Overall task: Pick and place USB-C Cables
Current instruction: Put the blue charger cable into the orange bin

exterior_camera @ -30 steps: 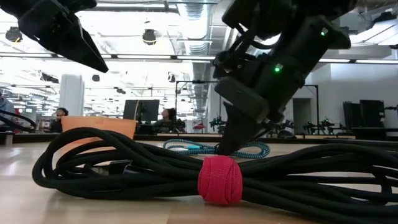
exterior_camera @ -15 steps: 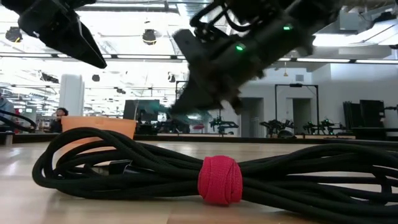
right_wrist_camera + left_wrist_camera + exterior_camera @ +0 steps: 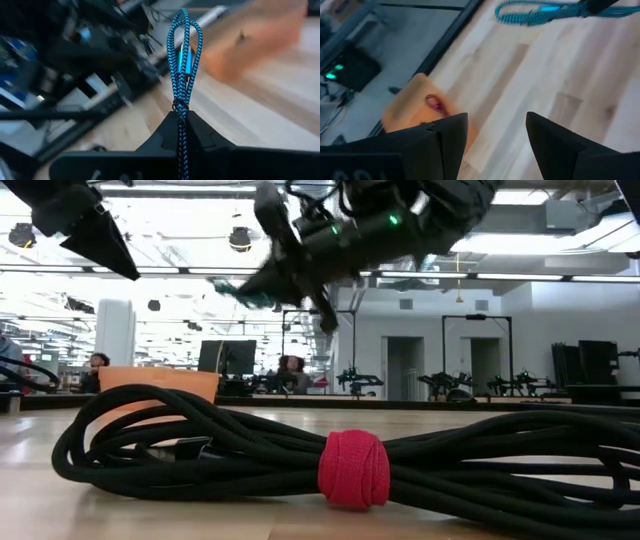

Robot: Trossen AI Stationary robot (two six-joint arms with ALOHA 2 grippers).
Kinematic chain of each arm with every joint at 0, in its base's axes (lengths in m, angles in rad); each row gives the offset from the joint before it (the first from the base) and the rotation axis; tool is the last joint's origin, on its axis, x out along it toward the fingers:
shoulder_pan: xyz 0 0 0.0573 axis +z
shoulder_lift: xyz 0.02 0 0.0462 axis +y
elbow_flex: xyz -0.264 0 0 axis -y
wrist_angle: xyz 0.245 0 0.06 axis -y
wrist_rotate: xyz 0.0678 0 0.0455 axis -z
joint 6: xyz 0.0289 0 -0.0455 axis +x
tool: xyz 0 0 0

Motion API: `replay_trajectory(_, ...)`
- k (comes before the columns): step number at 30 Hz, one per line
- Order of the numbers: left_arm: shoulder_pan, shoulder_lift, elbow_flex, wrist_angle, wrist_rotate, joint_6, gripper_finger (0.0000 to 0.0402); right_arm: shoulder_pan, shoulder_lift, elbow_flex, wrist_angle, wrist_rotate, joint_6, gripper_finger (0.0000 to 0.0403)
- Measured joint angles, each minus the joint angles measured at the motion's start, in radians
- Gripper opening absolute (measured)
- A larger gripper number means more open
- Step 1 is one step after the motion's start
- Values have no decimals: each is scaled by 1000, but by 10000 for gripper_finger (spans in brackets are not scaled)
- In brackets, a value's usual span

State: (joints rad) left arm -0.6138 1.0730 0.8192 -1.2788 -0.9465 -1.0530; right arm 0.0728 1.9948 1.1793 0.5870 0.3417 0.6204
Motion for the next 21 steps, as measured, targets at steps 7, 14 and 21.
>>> replay_trajectory(7, -28, -39, 0, -102, -35, -163, 193, -51, 171, 243, 1, -8, 11, 20)
replay_trajectory(14, -56, -62, 0, -105, -44, -164, 193, -134, 379, 544, -17, -85, 156, 24)
replay_trajectory(21, -60, -65, 1, -108, -62, -165, 193, -217, 609, 901, -178, -85, 260, 21)
